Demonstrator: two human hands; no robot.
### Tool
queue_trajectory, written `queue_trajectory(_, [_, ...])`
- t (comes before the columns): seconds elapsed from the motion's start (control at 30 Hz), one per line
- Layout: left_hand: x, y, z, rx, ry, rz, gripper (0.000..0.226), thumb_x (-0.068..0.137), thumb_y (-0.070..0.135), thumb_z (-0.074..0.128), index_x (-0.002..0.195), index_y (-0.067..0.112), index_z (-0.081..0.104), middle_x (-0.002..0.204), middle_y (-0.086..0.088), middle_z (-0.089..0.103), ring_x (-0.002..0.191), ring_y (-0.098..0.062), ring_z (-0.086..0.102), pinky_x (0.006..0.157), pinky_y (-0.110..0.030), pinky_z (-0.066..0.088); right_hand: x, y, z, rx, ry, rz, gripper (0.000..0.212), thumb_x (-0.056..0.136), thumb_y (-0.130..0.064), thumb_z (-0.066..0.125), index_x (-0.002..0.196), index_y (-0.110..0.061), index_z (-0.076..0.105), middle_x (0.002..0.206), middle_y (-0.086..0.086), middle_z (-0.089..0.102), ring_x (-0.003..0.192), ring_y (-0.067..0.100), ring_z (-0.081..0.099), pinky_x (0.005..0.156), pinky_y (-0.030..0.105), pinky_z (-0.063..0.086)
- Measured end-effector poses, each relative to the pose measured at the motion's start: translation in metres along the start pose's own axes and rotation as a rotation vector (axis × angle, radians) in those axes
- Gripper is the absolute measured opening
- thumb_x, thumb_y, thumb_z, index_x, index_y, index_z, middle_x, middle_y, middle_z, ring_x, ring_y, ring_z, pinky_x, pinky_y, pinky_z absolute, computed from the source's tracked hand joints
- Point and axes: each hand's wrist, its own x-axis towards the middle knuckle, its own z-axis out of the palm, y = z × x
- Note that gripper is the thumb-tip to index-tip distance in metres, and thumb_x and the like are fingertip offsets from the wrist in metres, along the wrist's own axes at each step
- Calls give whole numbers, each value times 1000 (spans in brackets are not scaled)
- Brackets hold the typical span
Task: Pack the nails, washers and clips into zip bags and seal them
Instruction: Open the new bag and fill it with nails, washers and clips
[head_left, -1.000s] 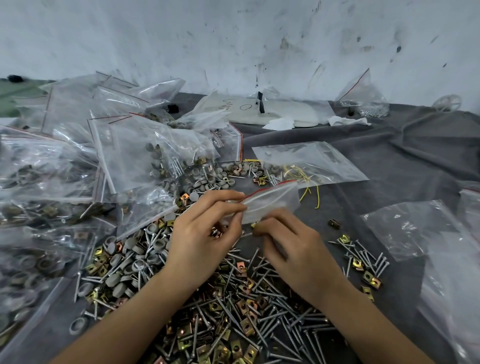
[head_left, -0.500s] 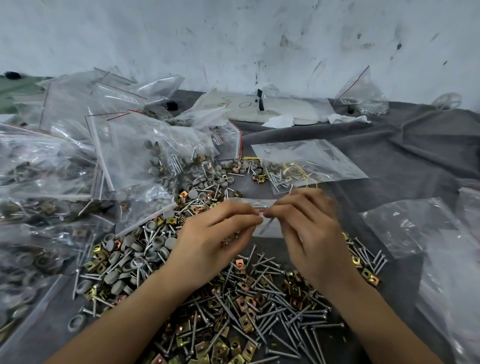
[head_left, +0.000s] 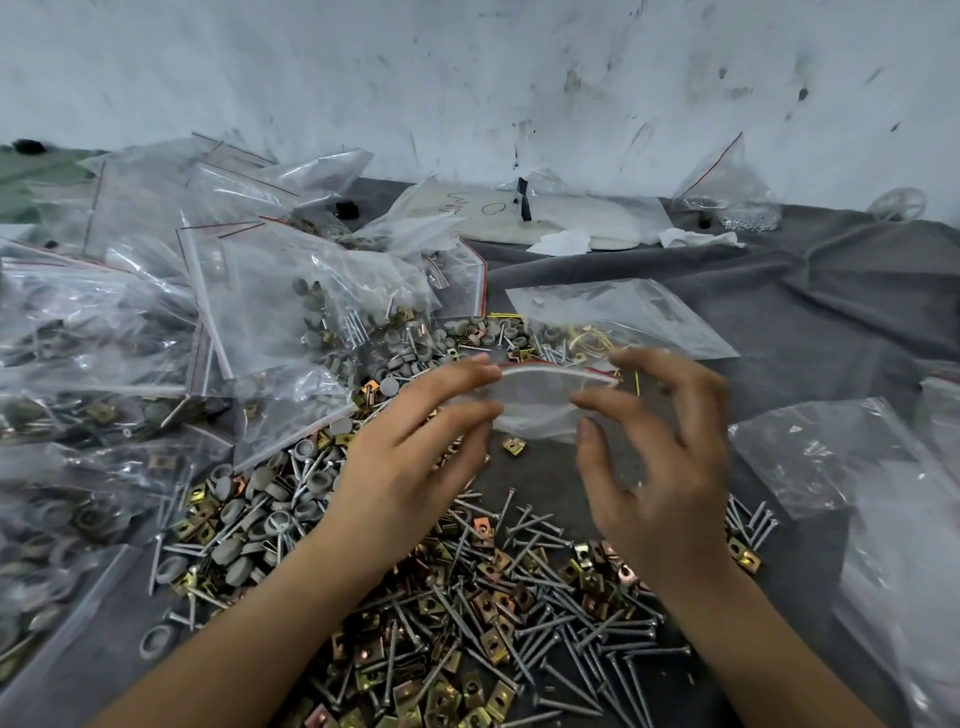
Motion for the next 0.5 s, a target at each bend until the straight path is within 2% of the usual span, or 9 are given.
queue_trajectory(0.07, [1, -1, 0, 40, 51, -27, 10, 87, 0, 63, 90, -5, 71, 118, -13, 62, 112, -17, 59, 98, -24, 47, -1, -5, -2, 49, 18, -69, 21, 88, -12, 56, 78, 1, 70, 85, 14, 60, 83, 22, 52, 72, 30, 44])
queue_trajectory(0.1, [1, -2, 0, 52, 74, -40, 9, 85, -1, 64, 90, -4, 71, 120, -13, 61, 113, -17, 59, 98, -25, 48, -2, -9, -1, 113, -67, -90, 20, 87, -11, 56, 78, 0, 69, 80, 11, 60, 77, 19, 53, 70, 26, 44])
queue_trajectory(0.17, [2, -2, -1, 64, 96, -54, 10, 85, -1, 64, 91, -3, 71, 124, -14, 59, 117, -19, 57, 99, -28, 48, -5, -13, 4, 217, -404, -106, 13, 86, -11, 59, 85, -5, 70, 83, 5, 63, 78, 16, 58, 73, 25, 48])
queue_trajectory(0.23, [2, -2, 0, 74, 89, -46, 10, 86, -2, 63, 93, -3, 71, 127, -16, 58, 122, -20, 55, 100, -31, 47, -10, -13, 13, 179, -789, -108, 14, 91, -17, 58, 99, -13, 68, 98, 1, 63, 94, 17, 57, 87, 30, 48])
queue_trajectory(0.27, [1, -3, 0, 68, 81, -37, 11, 88, -1, 62, 93, -3, 71, 127, -16, 57, 123, -20, 54, 101, -33, 46, -15, -12, 16, 161, -902, -92, 18, 94, -22, 55, 107, -17, 66, 107, -1, 60, 104, 16, 52, 94, 31, 43])
queue_trajectory(0.33, [0, -4, 1, 50, 58, -3, 11, 88, 0, 62, 94, -3, 71, 125, -14, 59, 122, -22, 55, 103, -43, 45, -20, -10, 19, 151, -964, -44, 25, 97, -29, 50, 118, -23, 61, 117, -4, 52, 114, 14, 42, 100, 30, 36])
queue_trajectory(0.4, [-1, -6, 2, 51, 22, 53, 11, 87, 4, 65, 95, 3, 72, 120, -6, 64, 119, -23, 57, 101, -53, 42, -21, -10, 22, 138, -953, -29, 27, 96, -32, 51, 120, -24, 62, 116, -4, 50, 115, 14, 40, 100, 30, 36])
queue_trajectory(0.5, [-1, -8, 2, 47, -16, 107, 14, 88, 10, 65, 100, 17, 65, 117, 5, 65, 119, -22, 56, 100, -54, 40, -21, -10, 22, 179, -918, 34, 22, 91, -30, 58, 110, -22, 65, 112, -5, 50, 112, 12, 40, 97, 28, 36])
